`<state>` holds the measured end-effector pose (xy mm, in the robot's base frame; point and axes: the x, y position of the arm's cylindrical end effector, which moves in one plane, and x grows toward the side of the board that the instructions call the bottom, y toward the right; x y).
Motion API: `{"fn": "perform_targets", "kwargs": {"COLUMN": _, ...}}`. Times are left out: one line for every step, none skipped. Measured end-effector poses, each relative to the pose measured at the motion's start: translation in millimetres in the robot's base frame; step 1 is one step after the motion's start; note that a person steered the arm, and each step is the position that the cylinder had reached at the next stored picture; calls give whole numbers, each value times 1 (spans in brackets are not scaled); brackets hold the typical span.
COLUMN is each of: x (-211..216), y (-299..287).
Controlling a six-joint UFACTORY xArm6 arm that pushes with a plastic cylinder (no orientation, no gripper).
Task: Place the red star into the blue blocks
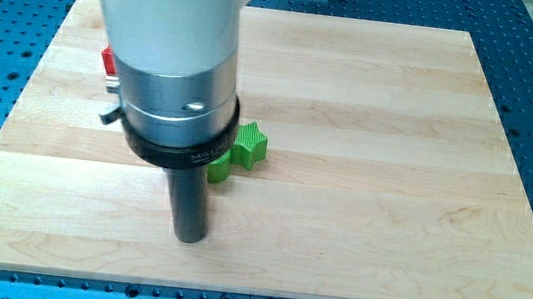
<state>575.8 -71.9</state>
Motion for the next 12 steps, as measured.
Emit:
{"fn": "perform_targets", "kwargs": {"x": -3, "y": -2}}
{"fn": "perform_targets", "kwargs": {"x": -3, "y": -2}}
{"fn": "perform_targets", "kwargs": {"x": -10, "y": -2}}
{"fn": "perform_targets", "kwargs": {"x": -10, "y": 5}}
{"fn": "perform_targets", "kwargs": {"x": -16, "y": 29}}
{"fn": "perform_targets", "kwargs": {"x": -26, "y": 59}}
{"fn": "perform_targets", "kwargs": {"x": -39, "y": 79}}
{"fn": "perform_targets", "kwargs": {"x": -29, "y": 79}}
{"fn": "perform_targets", "kwargs": {"x": -19, "y": 58}}
{"fn": "perform_targets", "kwargs": {"x": -21, "y": 43}}
{"fn": "perform_targets", "kwargs": {"x": -29, "y": 39}}
{"fn": "perform_targets", "kwargs": {"x": -43, "y": 39}}
